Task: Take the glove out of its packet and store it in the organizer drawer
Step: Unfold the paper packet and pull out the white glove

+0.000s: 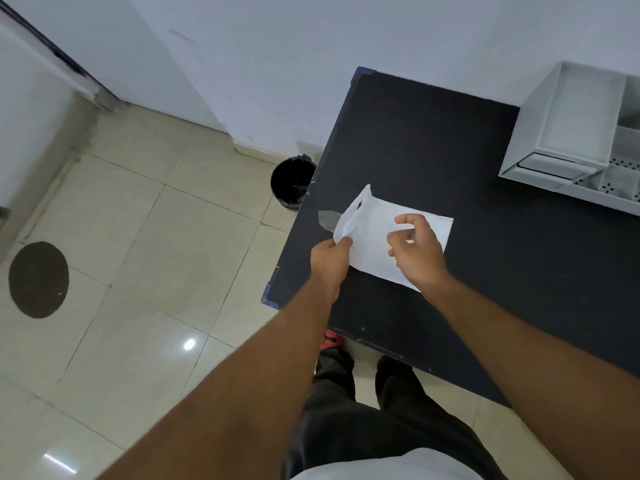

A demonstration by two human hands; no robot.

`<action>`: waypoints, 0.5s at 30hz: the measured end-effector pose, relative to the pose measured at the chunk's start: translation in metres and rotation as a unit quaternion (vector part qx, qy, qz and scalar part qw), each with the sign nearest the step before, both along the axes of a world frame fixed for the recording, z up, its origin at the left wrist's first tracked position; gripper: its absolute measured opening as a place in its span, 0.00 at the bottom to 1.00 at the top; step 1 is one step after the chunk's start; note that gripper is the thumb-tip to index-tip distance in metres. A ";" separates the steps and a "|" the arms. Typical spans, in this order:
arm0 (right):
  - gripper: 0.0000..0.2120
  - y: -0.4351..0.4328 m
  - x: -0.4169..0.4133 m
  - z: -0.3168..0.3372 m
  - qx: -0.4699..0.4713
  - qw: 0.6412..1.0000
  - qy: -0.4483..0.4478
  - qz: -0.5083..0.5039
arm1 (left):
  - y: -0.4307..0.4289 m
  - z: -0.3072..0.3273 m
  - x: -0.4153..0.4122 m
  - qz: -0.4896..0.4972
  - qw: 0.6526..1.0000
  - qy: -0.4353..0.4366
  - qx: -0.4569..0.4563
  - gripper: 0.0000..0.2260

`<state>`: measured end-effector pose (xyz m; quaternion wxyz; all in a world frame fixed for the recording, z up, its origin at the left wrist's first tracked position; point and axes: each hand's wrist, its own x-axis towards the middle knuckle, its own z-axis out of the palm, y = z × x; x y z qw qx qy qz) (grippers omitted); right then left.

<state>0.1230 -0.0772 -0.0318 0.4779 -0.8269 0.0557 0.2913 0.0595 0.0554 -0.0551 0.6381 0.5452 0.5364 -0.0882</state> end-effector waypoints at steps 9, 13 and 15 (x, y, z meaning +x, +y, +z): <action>0.43 0.001 -0.017 -0.018 -0.028 0.978 -0.031 0.203 | 0.011 0.048 0.025 0.024 0.978 -0.120 -0.170 0.09; 0.18 0.003 -0.006 -0.006 0.002 0.998 -0.057 0.032 | 0.014 0.058 0.035 -0.010 0.971 -0.151 -0.187 0.11; 0.10 0.003 -0.002 0.002 0.028 0.997 -0.064 -0.016 | 0.015 0.060 0.036 -0.015 0.970 -0.155 -0.185 0.17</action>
